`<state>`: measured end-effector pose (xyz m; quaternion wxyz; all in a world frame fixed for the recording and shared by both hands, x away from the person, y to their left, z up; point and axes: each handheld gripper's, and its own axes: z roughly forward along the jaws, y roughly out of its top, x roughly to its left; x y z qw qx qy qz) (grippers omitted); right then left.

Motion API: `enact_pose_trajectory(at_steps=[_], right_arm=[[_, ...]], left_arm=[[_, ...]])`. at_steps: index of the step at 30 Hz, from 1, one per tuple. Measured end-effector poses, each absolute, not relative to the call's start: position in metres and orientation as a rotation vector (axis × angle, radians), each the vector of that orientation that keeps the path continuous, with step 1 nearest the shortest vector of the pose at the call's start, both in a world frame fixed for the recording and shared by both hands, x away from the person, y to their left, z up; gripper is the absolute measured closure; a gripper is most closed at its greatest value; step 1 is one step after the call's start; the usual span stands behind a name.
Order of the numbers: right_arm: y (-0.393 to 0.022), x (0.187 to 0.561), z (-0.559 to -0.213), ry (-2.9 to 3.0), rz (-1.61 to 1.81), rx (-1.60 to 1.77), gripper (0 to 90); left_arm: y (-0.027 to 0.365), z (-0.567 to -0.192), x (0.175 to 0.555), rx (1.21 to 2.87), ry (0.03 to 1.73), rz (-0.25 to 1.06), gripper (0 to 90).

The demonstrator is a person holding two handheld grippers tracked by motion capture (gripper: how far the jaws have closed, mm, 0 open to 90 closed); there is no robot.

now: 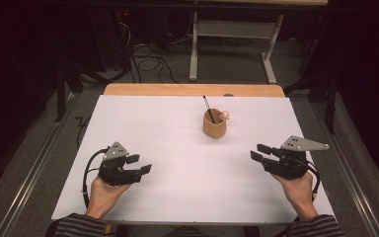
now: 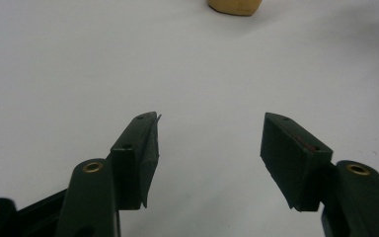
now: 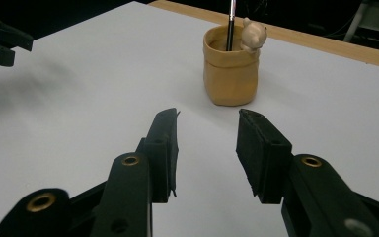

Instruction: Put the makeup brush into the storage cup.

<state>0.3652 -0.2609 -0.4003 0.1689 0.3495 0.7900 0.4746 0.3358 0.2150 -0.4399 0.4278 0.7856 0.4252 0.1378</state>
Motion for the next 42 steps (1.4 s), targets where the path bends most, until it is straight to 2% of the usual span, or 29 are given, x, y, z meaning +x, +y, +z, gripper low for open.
enact_pose_trajectory(at_steps=[34, 42], right_arm=[[-0.258, 0.369, -0.438, 2.256, 1.275, 1.067, 61.2], [-0.259, 0.37, -0.443, 2.249, 1.222, 1.083, 60.1]], left_arm=[[0.216, -0.44, 0.336, 1.953, 1.067, 0.338, 39.7], [0.215, -0.44, 0.335, 1.97, 1.066, 0.371, 39.7]])
